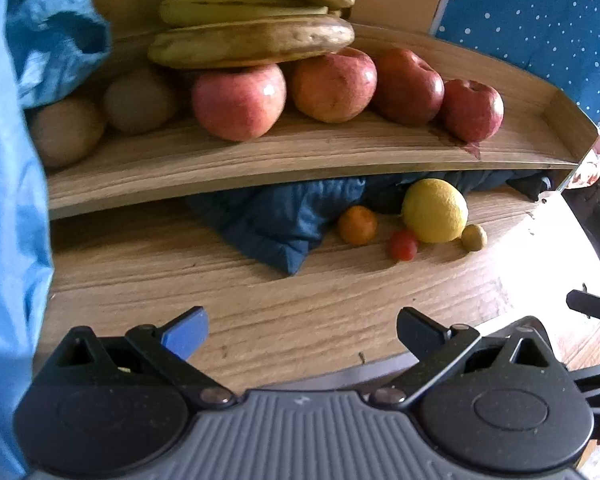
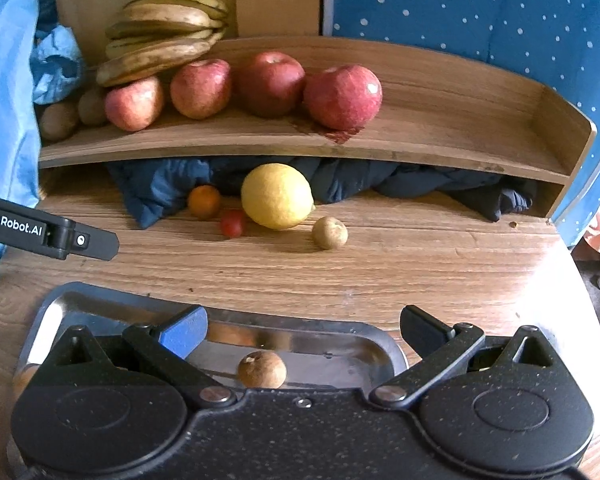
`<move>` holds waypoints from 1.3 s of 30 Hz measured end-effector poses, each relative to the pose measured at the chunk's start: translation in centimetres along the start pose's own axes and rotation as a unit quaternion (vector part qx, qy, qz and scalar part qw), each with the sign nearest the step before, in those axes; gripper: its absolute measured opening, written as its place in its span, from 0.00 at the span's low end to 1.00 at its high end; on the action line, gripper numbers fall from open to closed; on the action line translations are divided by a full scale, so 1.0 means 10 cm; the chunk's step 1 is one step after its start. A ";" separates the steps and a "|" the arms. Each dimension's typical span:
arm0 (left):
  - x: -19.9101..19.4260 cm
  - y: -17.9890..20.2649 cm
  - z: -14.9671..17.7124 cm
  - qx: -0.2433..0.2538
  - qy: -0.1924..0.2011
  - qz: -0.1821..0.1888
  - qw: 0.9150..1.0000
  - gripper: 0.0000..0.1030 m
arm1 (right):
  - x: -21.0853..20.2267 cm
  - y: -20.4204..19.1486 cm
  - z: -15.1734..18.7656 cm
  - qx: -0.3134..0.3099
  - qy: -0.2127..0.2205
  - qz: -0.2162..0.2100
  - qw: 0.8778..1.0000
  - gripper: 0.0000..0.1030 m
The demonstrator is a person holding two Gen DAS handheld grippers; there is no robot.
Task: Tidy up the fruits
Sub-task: 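Move the left tool to the cherry tomato under the shelf while the right tool reaches the small brown fruit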
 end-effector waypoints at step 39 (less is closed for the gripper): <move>0.76 0.59 -0.41 0.035 -0.022 0.079 0.996 0.98 | 0.58 0.33 -0.27 -0.050 -0.026 0.014 0.998 0.92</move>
Point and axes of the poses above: each gripper's, at about its wrist camera, not at the fingertips, and x roughly the way its jaws point, y to its right, z to its underside, the point moved 7 cm from there along x, roughly the way its jaws point, and after that the axes turned 4 degrees about z, right-handed, at the moved point
